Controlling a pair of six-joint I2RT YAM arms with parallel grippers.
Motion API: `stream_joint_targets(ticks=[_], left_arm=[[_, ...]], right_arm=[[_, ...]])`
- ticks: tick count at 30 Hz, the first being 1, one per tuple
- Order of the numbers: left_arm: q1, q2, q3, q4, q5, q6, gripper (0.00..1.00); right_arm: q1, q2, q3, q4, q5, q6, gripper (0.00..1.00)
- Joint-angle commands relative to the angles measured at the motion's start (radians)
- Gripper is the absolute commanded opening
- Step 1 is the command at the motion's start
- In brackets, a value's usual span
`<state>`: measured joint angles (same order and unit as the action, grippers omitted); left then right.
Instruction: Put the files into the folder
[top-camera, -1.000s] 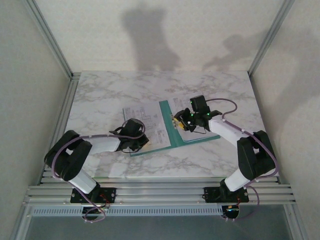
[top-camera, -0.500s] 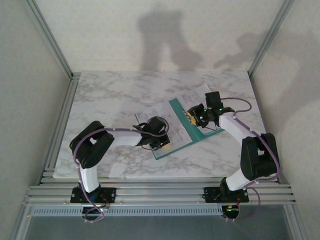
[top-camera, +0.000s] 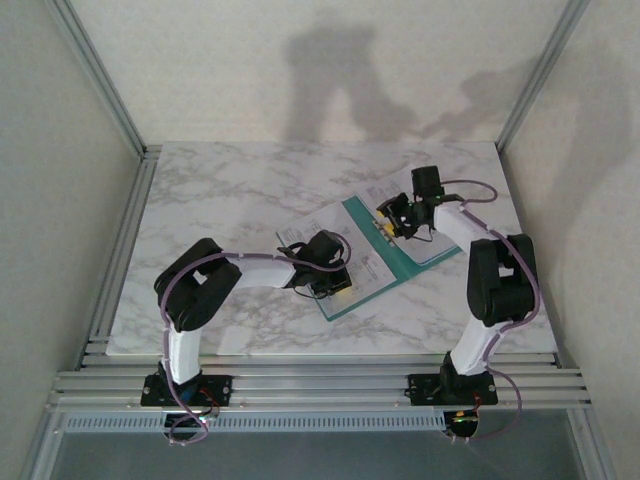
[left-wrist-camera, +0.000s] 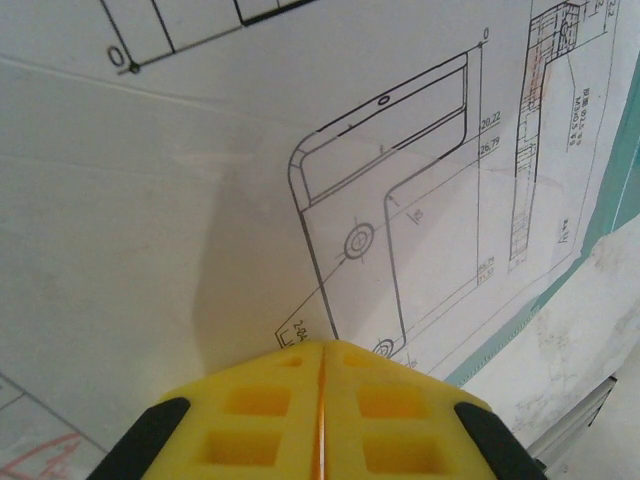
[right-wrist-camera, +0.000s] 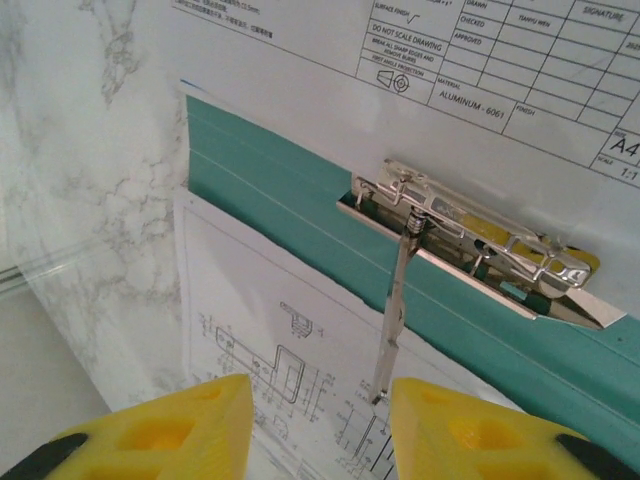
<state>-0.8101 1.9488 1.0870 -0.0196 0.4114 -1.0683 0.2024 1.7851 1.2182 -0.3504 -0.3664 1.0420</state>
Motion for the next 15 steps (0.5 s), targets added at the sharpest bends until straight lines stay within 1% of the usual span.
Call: stream_joint_targets(ticks=[1,6,15], left_arm=[[-0.016,0.059,-0.004,-0.095,0.000,0.021,0.07],[-0.015,0.059,-0.002,-0.100,-0.004,0.022,0.07],[-0.015,0.060,0.002,-0.109,-0.009,0.023,0.07]], right_arm=[[-0.004,0.027,0.054,-0.068,0.012,-0.021,0.41],[-0.004,0.044,0.042,-0.081,0.015,-0.022,0.40],[-0.004,0.037,0.017,-0.088,0.043,-0.029,0.27]])
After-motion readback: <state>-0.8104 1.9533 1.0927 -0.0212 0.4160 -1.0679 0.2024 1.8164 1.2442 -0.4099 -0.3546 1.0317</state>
